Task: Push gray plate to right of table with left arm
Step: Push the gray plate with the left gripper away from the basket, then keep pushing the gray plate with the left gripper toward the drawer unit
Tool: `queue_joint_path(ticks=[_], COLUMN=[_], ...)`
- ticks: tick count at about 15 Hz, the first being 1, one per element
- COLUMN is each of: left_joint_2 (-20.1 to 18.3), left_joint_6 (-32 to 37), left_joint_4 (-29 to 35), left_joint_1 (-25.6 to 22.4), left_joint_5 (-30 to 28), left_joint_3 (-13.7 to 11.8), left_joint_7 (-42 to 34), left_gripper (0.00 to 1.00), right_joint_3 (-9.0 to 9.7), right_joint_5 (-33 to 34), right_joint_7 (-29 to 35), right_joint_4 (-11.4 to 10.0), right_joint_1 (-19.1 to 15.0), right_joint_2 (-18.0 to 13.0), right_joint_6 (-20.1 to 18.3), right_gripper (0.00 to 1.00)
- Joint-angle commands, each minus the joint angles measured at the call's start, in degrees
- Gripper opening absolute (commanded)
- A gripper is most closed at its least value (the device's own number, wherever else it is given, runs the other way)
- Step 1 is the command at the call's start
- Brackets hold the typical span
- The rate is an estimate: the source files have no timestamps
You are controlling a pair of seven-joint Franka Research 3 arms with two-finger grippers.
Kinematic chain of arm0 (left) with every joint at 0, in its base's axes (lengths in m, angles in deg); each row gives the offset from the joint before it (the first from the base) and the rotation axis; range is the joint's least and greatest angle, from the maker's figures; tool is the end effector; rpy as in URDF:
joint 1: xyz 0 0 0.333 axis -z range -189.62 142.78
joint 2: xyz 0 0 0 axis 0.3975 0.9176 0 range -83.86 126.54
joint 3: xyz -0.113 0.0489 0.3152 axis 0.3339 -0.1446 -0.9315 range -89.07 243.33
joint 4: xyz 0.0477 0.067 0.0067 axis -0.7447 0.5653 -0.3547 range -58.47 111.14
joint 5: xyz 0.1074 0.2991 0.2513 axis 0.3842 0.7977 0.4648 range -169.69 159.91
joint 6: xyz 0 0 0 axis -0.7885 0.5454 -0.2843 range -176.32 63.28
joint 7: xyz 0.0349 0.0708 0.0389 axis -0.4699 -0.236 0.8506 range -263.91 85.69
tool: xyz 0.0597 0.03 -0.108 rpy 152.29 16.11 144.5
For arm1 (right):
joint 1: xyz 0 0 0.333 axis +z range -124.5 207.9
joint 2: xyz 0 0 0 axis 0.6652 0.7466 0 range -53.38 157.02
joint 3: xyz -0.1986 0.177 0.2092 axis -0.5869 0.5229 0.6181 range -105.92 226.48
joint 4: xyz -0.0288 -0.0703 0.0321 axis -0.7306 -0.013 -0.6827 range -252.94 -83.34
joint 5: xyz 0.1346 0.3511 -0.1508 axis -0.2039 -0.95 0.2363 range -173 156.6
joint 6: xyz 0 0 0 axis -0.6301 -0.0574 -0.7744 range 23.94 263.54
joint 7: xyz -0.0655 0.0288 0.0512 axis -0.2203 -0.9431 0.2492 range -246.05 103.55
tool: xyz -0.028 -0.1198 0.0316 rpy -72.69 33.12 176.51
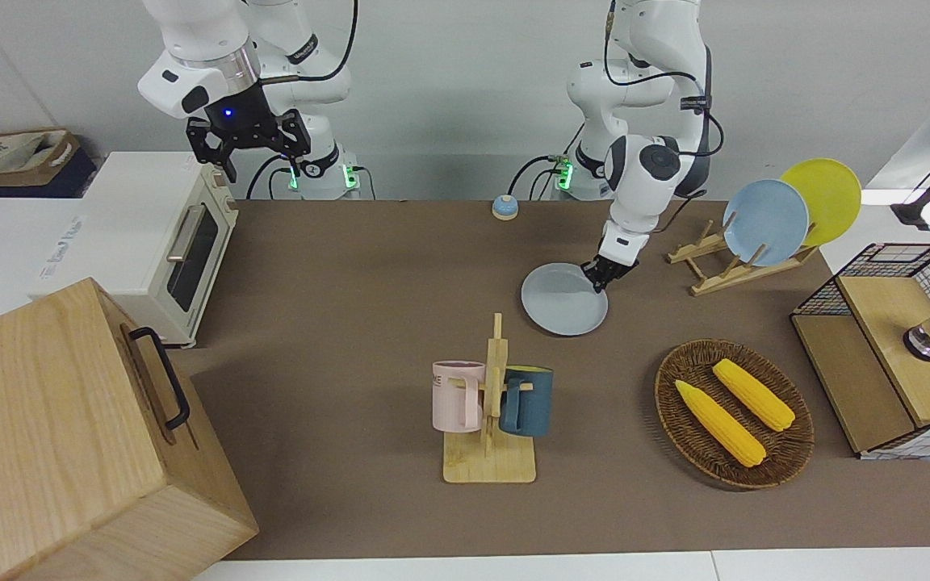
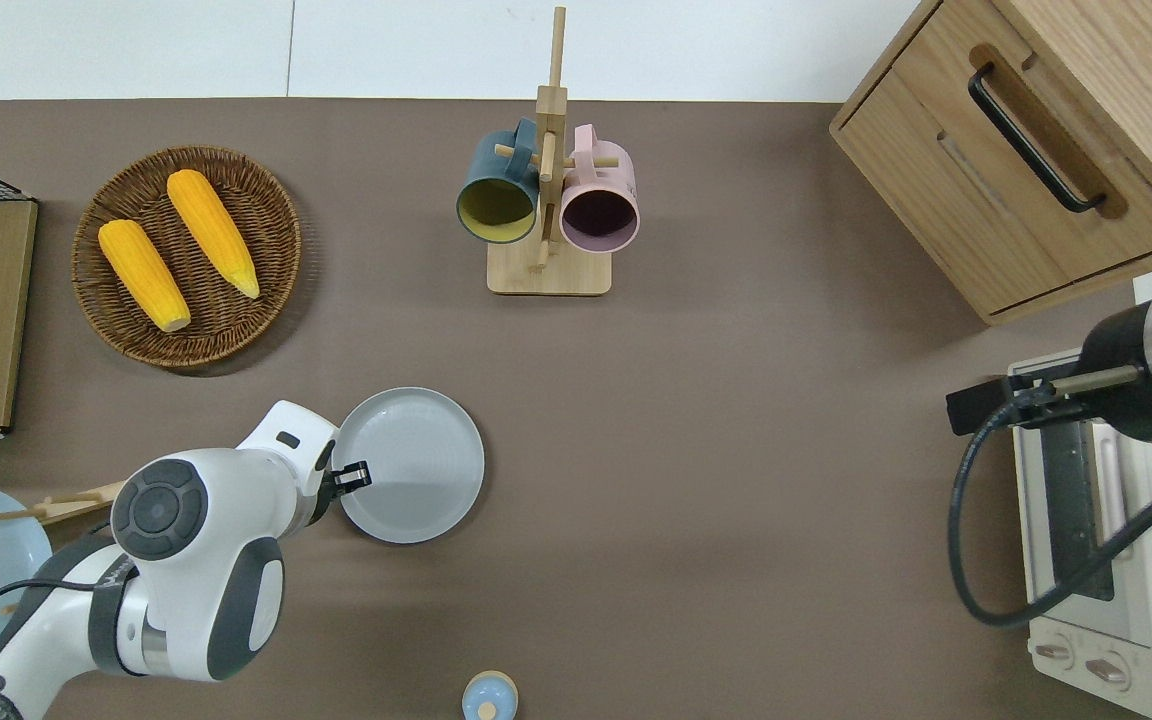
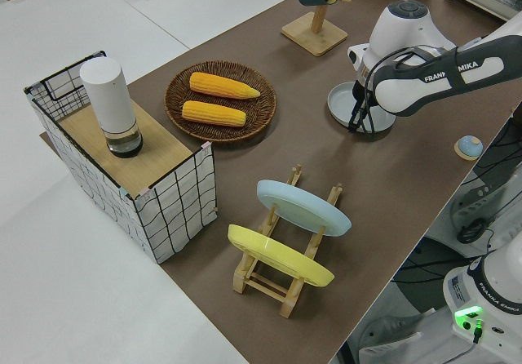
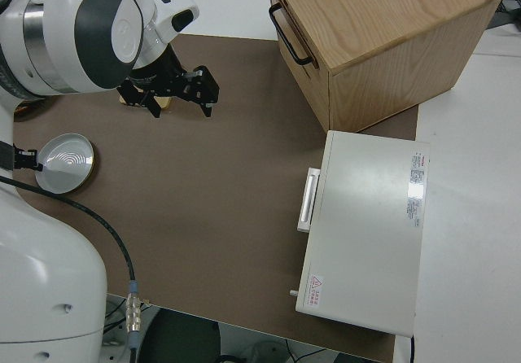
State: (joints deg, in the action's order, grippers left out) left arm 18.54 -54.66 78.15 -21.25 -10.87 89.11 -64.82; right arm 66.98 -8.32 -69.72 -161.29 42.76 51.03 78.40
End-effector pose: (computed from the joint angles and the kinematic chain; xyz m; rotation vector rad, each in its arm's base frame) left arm 0.4610 -0.1165 0.2980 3.0495 0.3973 0.0376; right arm 0.5368 0.0739 0.6638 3.1294 0.1705 -0.1146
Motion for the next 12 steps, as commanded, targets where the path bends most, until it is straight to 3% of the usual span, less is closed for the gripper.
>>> queue_joint_path(ticks=[1,9,12], left_joint_2=[0.87,5.78,9.03], left_joint_6=[-1.1,-1.71,-1.8], left_joint_4=[0.22,-4.52,-7.07], left_joint_1=[3.8,15.83,19.35], left_joint_5=[-0.25,1.15,5.97], left_joint_3=[-0.47,-0.55,-0.47], left_joint_7=[4.79,21.66,29.91], left_gripper=[0.0,0.0,0.0], right_joint_3=[0.77,0.86,0.77], right_joint_5=[-0.59,-0.59,-0.59], right_joint_7=[0.14,0.05,0.05], right_joint_4=[0.45,0.45,0.45], right_joint_1=[-1.15,-1.15,-1.15], right_joint_2=[-0.17,-0.17,-0.17], right_joint_6=[-0.83,-0.83,-0.83], right_gripper=[0.983,0.983,0.983])
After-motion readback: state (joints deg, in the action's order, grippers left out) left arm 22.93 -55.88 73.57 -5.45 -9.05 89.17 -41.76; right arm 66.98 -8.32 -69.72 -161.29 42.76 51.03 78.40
